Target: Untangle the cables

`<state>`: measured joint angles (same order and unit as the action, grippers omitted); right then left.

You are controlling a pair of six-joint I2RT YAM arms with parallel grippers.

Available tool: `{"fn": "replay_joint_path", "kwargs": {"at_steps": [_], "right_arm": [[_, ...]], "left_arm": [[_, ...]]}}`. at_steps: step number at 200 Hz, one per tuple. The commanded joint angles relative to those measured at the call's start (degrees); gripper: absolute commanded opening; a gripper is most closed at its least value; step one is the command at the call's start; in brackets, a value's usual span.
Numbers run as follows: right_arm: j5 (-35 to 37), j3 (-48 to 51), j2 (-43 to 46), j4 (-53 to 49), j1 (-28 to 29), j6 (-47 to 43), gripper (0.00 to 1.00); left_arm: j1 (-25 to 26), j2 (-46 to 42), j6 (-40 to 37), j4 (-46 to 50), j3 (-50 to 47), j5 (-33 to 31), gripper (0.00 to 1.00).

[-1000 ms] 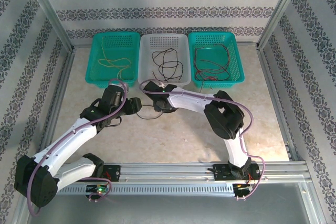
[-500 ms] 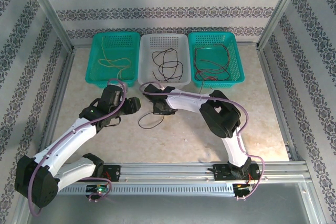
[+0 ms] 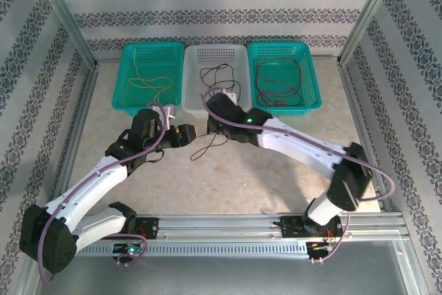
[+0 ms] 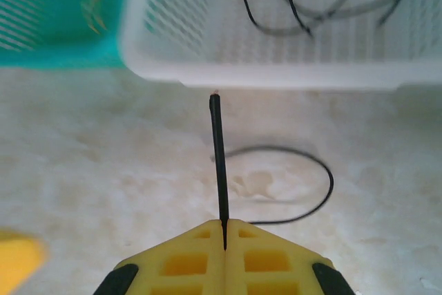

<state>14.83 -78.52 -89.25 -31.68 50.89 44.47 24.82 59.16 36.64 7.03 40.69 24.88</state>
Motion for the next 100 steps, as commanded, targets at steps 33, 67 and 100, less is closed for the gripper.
{"fn": "replay_joint_path", "kwargs": {"at_steps": [33,67,100], "right_arm": [[2.8,-4.0,10.6,-0.2,0.5,-7.8,0.0],[3.4,-6.6,14.5,-0.7,0.5,-8.0,0.0],[4.0,-10.4,15.8,-2.2,0.4,-9.6,0.0]], "left_arm": [[8.3,0.8,-2.6,-19.1,2.1,11.9,0.73],[10.3,4.4,-6.5,-17.1,6.2,12.0,0.73],[11.3,6.9,-5.4,-19.6,7.4,15.3,0.72]]}}
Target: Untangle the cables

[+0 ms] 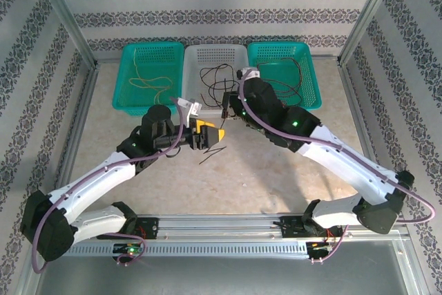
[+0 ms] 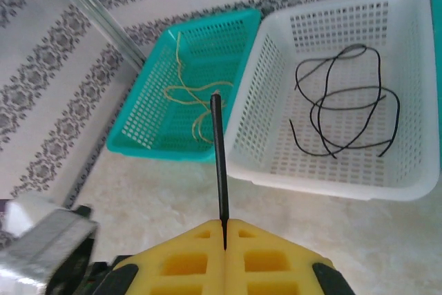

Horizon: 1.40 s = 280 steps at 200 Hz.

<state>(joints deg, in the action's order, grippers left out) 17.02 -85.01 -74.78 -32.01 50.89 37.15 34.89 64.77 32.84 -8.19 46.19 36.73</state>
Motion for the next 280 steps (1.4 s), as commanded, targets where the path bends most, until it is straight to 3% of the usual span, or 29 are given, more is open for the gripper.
{"fn": "replay_joint_path", "kwargs": {"at_steps": [1,31,90,97,123,132,147,153,169,185,191,207,227,280], "right_arm": [[1.9,-4.0,1.3,-1.9,0.4,-2.3,0.0],[1.4,-6.4,1.4,-1.9,0.4,-2.5,0.0],[0.8,-7.2,3.2,-1.2,0.4,-2.0,0.0],[0.4,-7.1,3.4,-1.2,0.4,-2.0,0.0],[0.3,-6.1,4.3,-0.9,0.5,-1.6,0.0],[0.5,-5.6,4.6,-0.9,0.4,-1.6,0.0],[0.5,-5.0,5.2,-0.8,0.4,-1.5,0.0],[0.4,-4.8,5.4,-0.7,0.4,-1.8,0.07],[0.9,-3.7,6.3,-0.8,0.4,-2.5,0.39],[1.0,-1.2,7.9,-0.4,0.4,-3.0,0.53],[0.6,0.7,8.9,0.1,0.4,-3.0,0.63],[-3.4,6.2,11.9,4.0,0.4,-3.6,0.69],[-15.1,13.5,14.7,12.0,0.4,-5.1,0.74],[-23.6,18.0,12.7,18.1,0.4,-8.8,0.77]], "left_arm": [[1.3,1.3,-1.6,-4.4,1.9,3.5,0.72],[3.2,3.1,-2.3,-4.3,3.3,3.2,0.65],[3.5,5.2,-2.1,-4.7,6.0,2.6,0.4],[3.5,5.4,-1.8,-5.1,6.1,2.7,0.36],[3.5,6.3,-1.0,-4.5,8.1,2.8,0.05],[3.5,6.4,-0.5,-4.7,8.7,2.6,0.0],[3.5,6.7,0.2,-4.8,9.6,2.5,0.0],[3.5,6.8,0.5,-4.7,10.0,2.4,0.0],[3.1,7.5,2.0,-4.7,11.3,2.6,0.0],[1.9,8.2,4.7,-6.1,12.7,3.8,0.0],[1.1,8.6,6.3,-7.2,13.1,4.5,0.0],[-1.2,9.9,10.5,-11.5,14.2,7.2,0.0],[-3.8,12.3,16.3,-16.2,15.9,10.2,0.0],[-4.7,15.7,25.0,-24.1,20.7,17.3,0.0]]}}
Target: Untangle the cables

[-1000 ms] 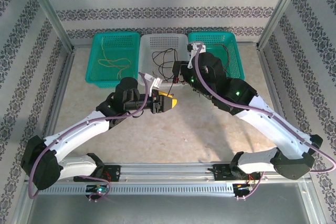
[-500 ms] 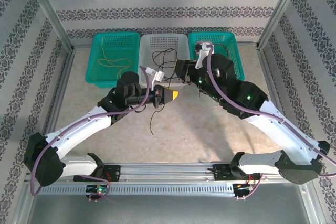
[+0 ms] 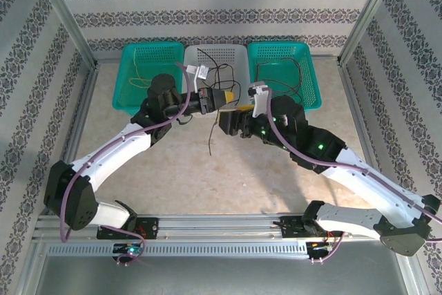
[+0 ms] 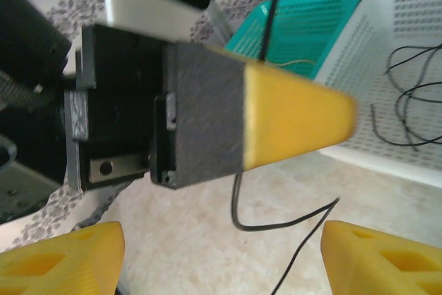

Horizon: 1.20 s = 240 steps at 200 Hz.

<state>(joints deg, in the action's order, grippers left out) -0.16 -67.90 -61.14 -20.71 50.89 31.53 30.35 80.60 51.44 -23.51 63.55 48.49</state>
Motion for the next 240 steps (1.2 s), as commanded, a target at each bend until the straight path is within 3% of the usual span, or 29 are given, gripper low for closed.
{"fn": "replay_joint_path", "kwargs": {"at_steps": [1,32,54,65,83,101,134,151,175,204,210,240], "right_arm": [[-6.6,0.8,-1.0,6.9,0.4,-3.2,0.77],[-7.9,0.7,-3.1,11.7,0.3,-4.8,0.79],[-8.6,0.6,-3.8,14.3,-0.3,-4.4,0.74],[-9.4,0.7,-4.1,15.3,-0.7,-4.0,0.65],[-10.2,1.0,-4.7,15.9,-1.2,-2.7,0.38],[-10.7,1.8,-5.2,16.5,-1.3,-0.6,0.23],[-12.5,3.7,-5.8,19.4,-1.2,3.5,0.0],[-12.1,4.2,-6.0,20.0,-0.9,5.0,0.0],[-12.3,4.2,-6.2,20.0,-0.7,6.2,0.0],[-6.8,3.4,-5.9,13.6,-0.4,5.0,0.51],[-4.6,3.5,-5.4,11.5,-0.5,4.8,0.69],[4.5,7.7,0.1,3.3,-0.5,4.2,0.7]], "left_arm": [[-0.2,-0.1,6.6,-8.9,3.4,5.7,0.0],[-0.3,-1.1,10.6,-13.4,4.9,7.9,0.0],[-0.4,-2.0,10.9,-14.1,5.5,8.5,0.0],[-0.5,-2.3,10.9,-14.4,5.8,9.0,0.0],[-1.3,-3.1,10.6,-16.0,5.5,8.3,0.0],[-2.4,-4.9,8.7,-18.2,4.3,6.1,0.0],[-2.4,-11.1,-7.9,-12.2,2.0,0.0,0.0],[-2.4,-14.2,-17.6,-5.3,0.6,-6.3,0.0],[-2.5,-14.0,-23.0,-1.2,1.4,-6.9,0.0],[-2.7,-10.2,-26.0,6.5,6.0,-10.0,0.0],[-2.7,-9.4,-27.2,9.3,7.3,-12.6,0.0],[-2.8,-3.2,-32.9,25.4,16.9,-27.6,0.0]]}}
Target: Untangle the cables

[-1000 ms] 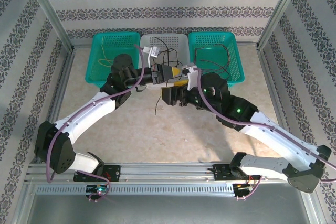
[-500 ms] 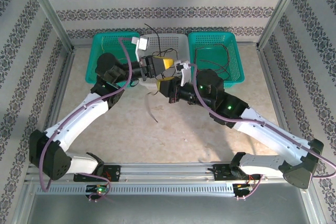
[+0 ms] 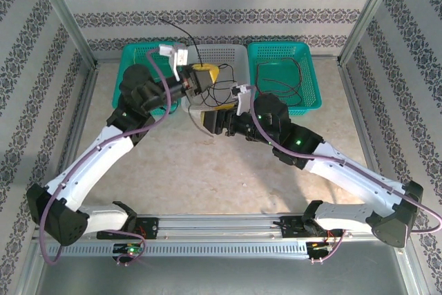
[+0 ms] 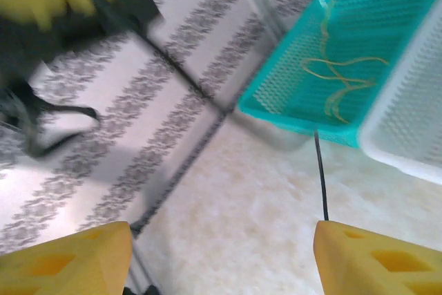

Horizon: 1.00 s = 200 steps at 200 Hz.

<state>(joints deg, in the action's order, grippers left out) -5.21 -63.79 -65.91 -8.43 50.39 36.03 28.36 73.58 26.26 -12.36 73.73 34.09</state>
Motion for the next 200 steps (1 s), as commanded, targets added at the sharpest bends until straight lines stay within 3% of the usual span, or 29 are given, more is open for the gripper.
{"fn": "replay_joint_path", "kwargs": {"at_steps": [1,54,100,164,184,200], "right_arm": [[9.9,3.7,5.0,-9.3,0.0,-0.2,0.7],[22.5,9.9,19.4,-25.4,-2.4,4.2,0.7],[26.5,11.0,26.6,-31.7,-2.9,5.7,0.7],[29.6,7.8,26.1,-36.1,-3.2,2.8,0.71],[30.0,6.7,25.9,-37.0,-3.4,1.9,0.71],[30.1,6.0,25.8,-37.7,-3.6,1.4,0.71]], "left_arm": [[-0.8,4.1,-7.8,14.5,6.9,-13.4,0.0],[-1.4,16.8,-13.5,21.7,21.7,-22.7,0.0],[-3.8,33.3,-13.3,31.3,39.9,-21.4,0.0],[-6.8,53.5,-7.9,44.0,65.1,-18.8,0.0],[-6.7,56.2,-7.0,44.7,67.0,-17.7,0.08],[-6.7,57.0,-7.0,45.2,66.1,-18.4,0.27]]}}
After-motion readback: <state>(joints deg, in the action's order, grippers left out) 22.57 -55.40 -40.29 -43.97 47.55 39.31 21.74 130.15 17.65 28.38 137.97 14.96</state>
